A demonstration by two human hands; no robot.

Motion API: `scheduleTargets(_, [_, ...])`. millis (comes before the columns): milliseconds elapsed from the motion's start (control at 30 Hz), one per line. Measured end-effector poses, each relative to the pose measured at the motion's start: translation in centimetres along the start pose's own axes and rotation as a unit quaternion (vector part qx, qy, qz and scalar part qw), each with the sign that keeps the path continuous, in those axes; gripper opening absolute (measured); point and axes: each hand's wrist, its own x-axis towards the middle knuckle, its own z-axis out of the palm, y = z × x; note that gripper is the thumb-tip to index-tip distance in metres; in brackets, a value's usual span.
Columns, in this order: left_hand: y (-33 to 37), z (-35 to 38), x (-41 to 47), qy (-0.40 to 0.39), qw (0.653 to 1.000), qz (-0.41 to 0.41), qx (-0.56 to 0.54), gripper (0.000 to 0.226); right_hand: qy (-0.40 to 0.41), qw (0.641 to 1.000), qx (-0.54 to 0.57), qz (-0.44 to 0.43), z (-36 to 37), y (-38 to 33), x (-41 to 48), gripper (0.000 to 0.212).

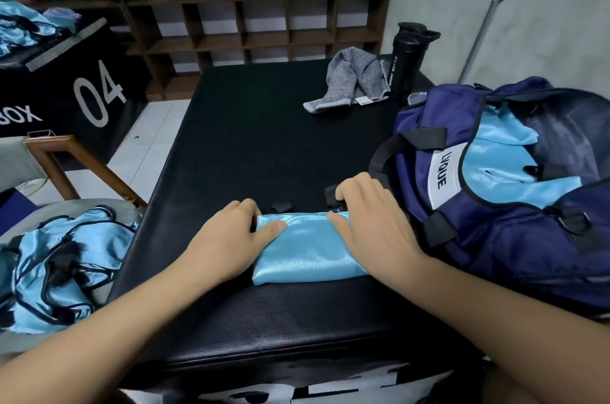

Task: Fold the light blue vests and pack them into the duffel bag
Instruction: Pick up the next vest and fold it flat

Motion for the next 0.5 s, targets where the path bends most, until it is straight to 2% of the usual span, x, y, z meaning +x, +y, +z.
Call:
scheduleTargets(133, [0.3, -0.6, -0.1, -0.027, 0.983, -0.03, -0.177, 0.042, 0.012, 1.0, -0.019, -0.017, 0.1, 0.0, -0.1, 0.032])
scheduleTargets(267, [1.0, -1.4, -0.4, -0.062, 0.93, -0.028, -0.361, 0.035, -0.014, 0.999, 0.049, -0.011, -0.8, 0.1, -0.4, 0.047])
scheduleTargets(367, [2.7, -3.5, -0.7, -0.084, 0.918, 0.017, -0.387, 0.03, -0.034, 0.988, 0.151, 0.008, -2.4, 0.0, -0.2, 0.056])
scheduleTargets(500, [6.0, -7.8, -1.0, -0.081, 0.927, 0.101, -0.353, 0.027, -0.056, 0.966, 0.253, 0.006, -7.1, -0.9, 2.4, 0.053])
